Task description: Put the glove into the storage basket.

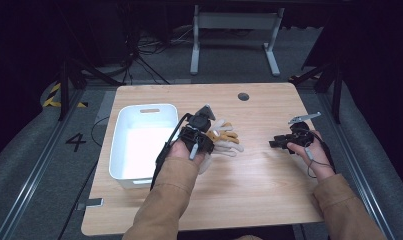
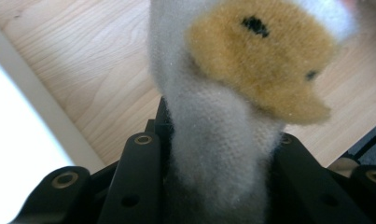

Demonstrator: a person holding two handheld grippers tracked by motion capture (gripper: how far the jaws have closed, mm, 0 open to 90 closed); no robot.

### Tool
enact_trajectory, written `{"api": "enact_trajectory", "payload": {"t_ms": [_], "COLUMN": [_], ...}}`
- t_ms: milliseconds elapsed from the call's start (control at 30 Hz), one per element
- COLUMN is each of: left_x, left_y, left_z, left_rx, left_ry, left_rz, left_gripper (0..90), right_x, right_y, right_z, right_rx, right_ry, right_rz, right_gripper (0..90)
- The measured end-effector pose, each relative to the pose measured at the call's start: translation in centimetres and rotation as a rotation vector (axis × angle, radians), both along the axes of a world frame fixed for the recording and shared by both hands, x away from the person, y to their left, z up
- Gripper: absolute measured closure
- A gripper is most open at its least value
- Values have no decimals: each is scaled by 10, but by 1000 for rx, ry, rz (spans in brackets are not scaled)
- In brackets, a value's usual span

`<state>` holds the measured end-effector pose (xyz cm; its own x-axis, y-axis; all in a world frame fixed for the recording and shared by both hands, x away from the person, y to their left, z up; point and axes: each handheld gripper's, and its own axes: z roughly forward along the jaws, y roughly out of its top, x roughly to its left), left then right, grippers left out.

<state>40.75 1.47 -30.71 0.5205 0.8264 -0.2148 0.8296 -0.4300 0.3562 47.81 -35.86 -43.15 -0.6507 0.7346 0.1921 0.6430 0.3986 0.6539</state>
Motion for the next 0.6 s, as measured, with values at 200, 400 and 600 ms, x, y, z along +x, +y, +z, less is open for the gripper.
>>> {"api": "enact_trajectory", "payload": {"t_ms": [200, 400, 600], "left_x": [7, 15, 22], "left_y": [8, 13, 20], "left_z": [7, 13, 19], "left_rx": [-4, -10, 0], "left_ry": [23, 42, 43], "left_rz": [47, 71, 100], "left_gripper": [698, 698, 698], "right_x": [0, 1, 0], "right_y": [0, -1, 0], "right_z": [-1, -1, -1], "right_rx": [-6, -7, -5], "right_ry": [5, 5, 8], "right_rz": [-3, -4, -3], "right_gripper": [564, 564, 564]}}
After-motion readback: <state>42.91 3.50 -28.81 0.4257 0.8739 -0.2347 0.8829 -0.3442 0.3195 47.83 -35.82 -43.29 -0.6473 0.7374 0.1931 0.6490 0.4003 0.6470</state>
